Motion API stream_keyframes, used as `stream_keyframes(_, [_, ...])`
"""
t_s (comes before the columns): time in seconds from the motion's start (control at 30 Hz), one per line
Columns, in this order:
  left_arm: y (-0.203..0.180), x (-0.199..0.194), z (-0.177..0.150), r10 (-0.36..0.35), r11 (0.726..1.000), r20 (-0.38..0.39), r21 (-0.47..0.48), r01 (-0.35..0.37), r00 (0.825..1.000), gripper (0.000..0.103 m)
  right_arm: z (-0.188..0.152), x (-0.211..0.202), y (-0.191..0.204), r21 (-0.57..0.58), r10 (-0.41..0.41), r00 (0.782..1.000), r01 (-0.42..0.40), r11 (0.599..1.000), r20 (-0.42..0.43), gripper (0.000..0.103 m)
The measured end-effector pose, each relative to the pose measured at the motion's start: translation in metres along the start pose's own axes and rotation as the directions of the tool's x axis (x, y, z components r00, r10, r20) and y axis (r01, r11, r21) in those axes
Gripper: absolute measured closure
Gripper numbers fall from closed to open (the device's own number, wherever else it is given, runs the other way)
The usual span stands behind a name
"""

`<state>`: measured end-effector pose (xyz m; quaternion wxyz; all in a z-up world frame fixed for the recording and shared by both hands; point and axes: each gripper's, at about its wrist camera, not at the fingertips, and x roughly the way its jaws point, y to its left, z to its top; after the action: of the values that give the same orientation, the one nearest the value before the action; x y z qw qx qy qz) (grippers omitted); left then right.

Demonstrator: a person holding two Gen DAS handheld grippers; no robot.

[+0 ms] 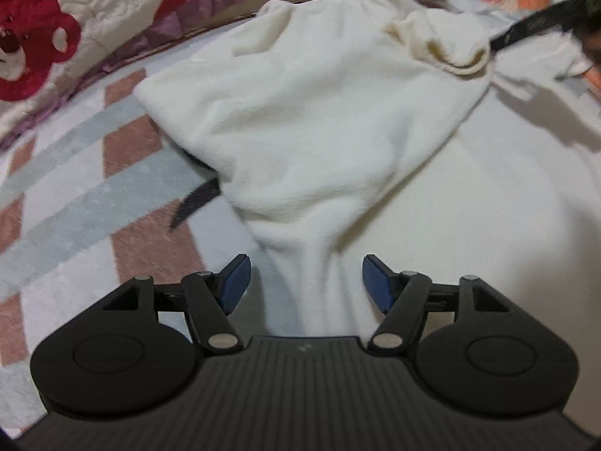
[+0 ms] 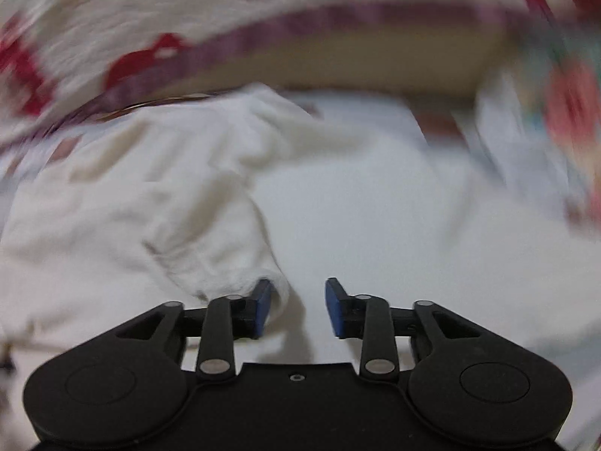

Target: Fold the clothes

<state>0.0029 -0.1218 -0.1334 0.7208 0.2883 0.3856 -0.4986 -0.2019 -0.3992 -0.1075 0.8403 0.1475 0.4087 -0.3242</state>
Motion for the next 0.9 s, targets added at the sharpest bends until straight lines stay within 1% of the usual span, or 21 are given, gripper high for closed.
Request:
stream_keyframes(0.07, [0.004, 0.003, 0.002, 0.019, 0.999, 0.017, -0.029, -0.019, 1.0, 0.037, 0.005, -0.001, 0.015, -0.088, 0.031, 0.999, -0.028, 0.996, 0.031, 0.051])
stream_keyframes(0.13, [0.006, 0.003, 0.004, 0.038, 0.999, 0.03, -0.038, -0.037, 0.999, 0.037, 0.01, -0.002, 0.03, -0.176, 0.064, 0.996, -0.053, 0.983, 0.058, 0.044])
stream_keyframes(0.17, [0.007, 0.003, 0.005, 0.048, 0.998, 0.036, -0.039, -0.047, 0.998, 0.037, 0.012, -0.003, 0.038, -0.219, 0.079, 0.994, -0.062, 0.974, 0.071, 0.044])
stream_keyframes(0.23, [0.005, 0.001, 0.006, 0.089, 0.996, 0.063, -0.016, -0.088, 0.994, 0.038, 0.014, -0.001, 0.051, -0.285, 0.07, 0.993, -0.04, 0.958, 0.094, 0.044])
stream_keyframes(0.27, [0.004, -0.002, 0.005, 0.123, 0.992, 0.079, 0.008, -0.124, 0.989, 0.045, 0.015, -0.003, 0.059, -0.322, 0.057, 0.992, -0.018, 0.947, 0.113, 0.044])
stream_keyframes(0.3, [0.002, -0.005, 0.003, 0.159, 0.986, 0.092, 0.033, -0.162, 0.983, 0.05, 0.016, -0.005, 0.067, -0.35, 0.062, 0.989, -0.012, 0.937, 0.132, 0.044])
stream_keyframes(0.33, [0.003, -0.007, -0.001, 0.18, 0.982, 0.099, 0.029, -0.184, 0.979, 0.056, 0.017, -0.008, 0.072, -0.372, 0.08, 0.987, -0.022, 0.928, 0.142, 0.044])
stream_keyframes(0.4, [0.008, -0.012, -0.008, 0.211, 0.977, 0.104, -0.01, -0.211, 0.972, 0.059, 0.018, -0.012, 0.078, -0.383, 0.13, 0.983, -0.07, 0.921, 0.132, 0.042])
stream_keyframes(0.43, [0.011, -0.015, -0.011, 0.226, 0.974, 0.107, -0.03, -0.224, 0.968, 0.06, 0.017, -0.012, 0.079, -0.378, 0.153, 0.981, -0.098, 0.921, 0.117, 0.037])
stream_keyframes(0.47, [0.017, -0.017, -0.015, 0.229, 0.972, 0.106, -0.073, -0.222, 0.968, 0.06, 0.016, -0.009, 0.081, -0.374, 0.166, 0.982, -0.12, 0.92, 0.092, 0.035])
stream_keyframes(0.5, [0.023, -0.017, -0.017, 0.222, 0.97, 0.101, -0.125, -0.209, 0.97, 0.06, 0.014, -0.004, 0.085, -0.373, 0.162, 0.984, -0.125, 0.919, 0.072, 0.035])
stream_keyframes(0.57, [0.032, -0.017, -0.02, 0.207, 0.963, 0.094, -0.198, -0.185, 0.974, 0.06, 0.008, 0.014, 0.088, -0.364, 0.113, 0.993, -0.093, 0.927, 0.034, 0.035])
stream_keyframes(0.6, [0.031, -0.018, -0.019, 0.213, 0.962, 0.098, -0.193, -0.192, 0.972, 0.06, 0.005, 0.023, 0.089, -0.357, 0.09, 0.996, -0.078, 0.931, 0.016, 0.035])
stream_keyframes(0.63, [0.029, -0.019, -0.018, 0.225, 0.963, 0.104, -0.177, -0.204, 0.969, 0.06, 0.005, 0.031, 0.086, -0.325, 0.088, 0.996, -0.08, 0.942, 0.008, 0.034])
stream_keyframes(0.7, [0.029, -0.023, -0.018, 0.244, 0.959, 0.115, -0.176, -0.222, 0.963, 0.06, 0.007, 0.039, 0.078, -0.24, 0.123, 0.992, -0.118, 0.963, 0.006, 0.033])
stream_keyframes(0.73, [0.031, -0.023, -0.019, 0.244, 0.956, 0.112, -0.194, -0.22, 0.963, 0.06, 0.009, 0.039, 0.076, -0.223, 0.142, 0.99, -0.135, 0.965, 0.016, 0.038])
stream_keyframes(0.77, [0.034, -0.022, -0.021, 0.237, 0.951, 0.101, -0.225, -0.21, 0.966, 0.061, 0.012, 0.035, 0.073, -0.221, 0.169, 0.985, -0.156, 0.963, 0.042, 0.078])
stream_keyframes(0.8, [0.037, -0.021, -0.022, 0.228, 0.946, 0.091, -0.255, -0.199, 0.969, 0.061, 0.018, 0.029, 0.067, -0.202, 0.189, 0.979, -0.172, 0.964, 0.07, 0.078])
stream_keyframes(0.83, [0.039, -0.02, -0.023, 0.218, 0.944, 0.085, -0.273, -0.188, 0.972, 0.061, 0.027, 0.021, 0.057, -0.144, 0.191, 0.977, -0.176, 0.974, 0.092, 0.078])
stream_keyframes(0.87, [0.038, -0.019, -0.023, 0.216, 0.945, 0.084, -0.27, -0.186, 0.973, 0.061, 0.034, 0.013, 0.044, -0.079, 0.204, 0.975, -0.197, 0.977, 0.091, 0.079])
stream_keyframes(0.9, [0.037, -0.019, -0.023, 0.217, 0.948, 0.084, -0.255, -0.19, 0.973, 0.061, 0.039, 0.008, 0.03, -0.016, 0.189, 0.976, -0.189, 0.982, 0.11, 0.089])
